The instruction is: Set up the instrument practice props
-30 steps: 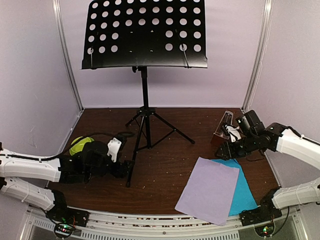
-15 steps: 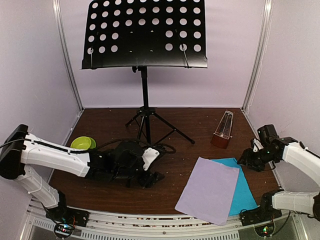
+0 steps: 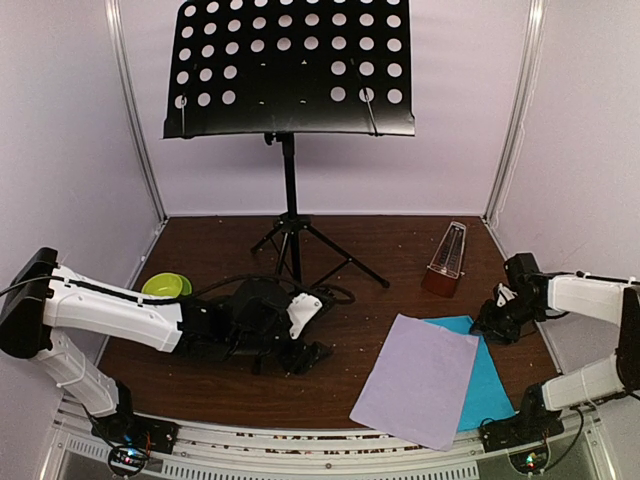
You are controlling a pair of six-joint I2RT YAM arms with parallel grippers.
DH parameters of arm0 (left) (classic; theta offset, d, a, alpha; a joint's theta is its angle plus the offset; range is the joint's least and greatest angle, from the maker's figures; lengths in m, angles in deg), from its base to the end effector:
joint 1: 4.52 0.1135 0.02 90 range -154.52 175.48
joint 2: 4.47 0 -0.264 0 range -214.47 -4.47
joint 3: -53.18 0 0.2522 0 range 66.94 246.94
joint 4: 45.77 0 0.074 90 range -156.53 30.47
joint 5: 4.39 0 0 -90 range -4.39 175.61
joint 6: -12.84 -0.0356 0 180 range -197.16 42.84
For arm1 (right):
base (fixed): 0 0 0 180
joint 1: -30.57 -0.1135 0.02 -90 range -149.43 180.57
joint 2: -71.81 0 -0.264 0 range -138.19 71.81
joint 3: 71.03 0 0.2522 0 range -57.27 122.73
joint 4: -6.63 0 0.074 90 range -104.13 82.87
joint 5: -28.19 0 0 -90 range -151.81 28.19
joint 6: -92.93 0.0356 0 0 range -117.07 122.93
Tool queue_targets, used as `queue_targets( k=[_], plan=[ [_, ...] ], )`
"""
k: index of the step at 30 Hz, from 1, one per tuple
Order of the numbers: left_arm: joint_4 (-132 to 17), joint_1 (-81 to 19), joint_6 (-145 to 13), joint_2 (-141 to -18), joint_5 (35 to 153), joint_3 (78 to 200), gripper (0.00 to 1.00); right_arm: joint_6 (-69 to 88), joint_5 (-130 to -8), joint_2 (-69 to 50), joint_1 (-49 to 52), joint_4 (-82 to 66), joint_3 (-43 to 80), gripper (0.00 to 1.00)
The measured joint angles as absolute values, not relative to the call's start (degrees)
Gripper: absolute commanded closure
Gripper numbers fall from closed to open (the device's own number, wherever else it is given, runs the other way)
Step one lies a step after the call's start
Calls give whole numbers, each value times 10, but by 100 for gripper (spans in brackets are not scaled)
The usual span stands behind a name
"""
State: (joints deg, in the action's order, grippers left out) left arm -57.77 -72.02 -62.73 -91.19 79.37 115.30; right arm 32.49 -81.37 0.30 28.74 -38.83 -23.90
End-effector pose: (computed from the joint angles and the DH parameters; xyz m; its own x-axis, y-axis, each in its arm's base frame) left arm 0.1268 -0.2960 0.2069 -0.4415 0.4186 -0.7936 0.8002 0.5838 -0.1373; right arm 0.2026 0.0184 0.1588 -0.8879 0.4367 -0.1447 0.3364 0.8308 0.4434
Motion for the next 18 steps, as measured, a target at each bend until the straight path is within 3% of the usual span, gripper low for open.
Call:
queue_targets(
  k=[18],
  plan=[
    [-581, -720, -622, -916, 762, 1154, 32, 302, -873, -57, 290, -320, -241, 74]
  ],
)
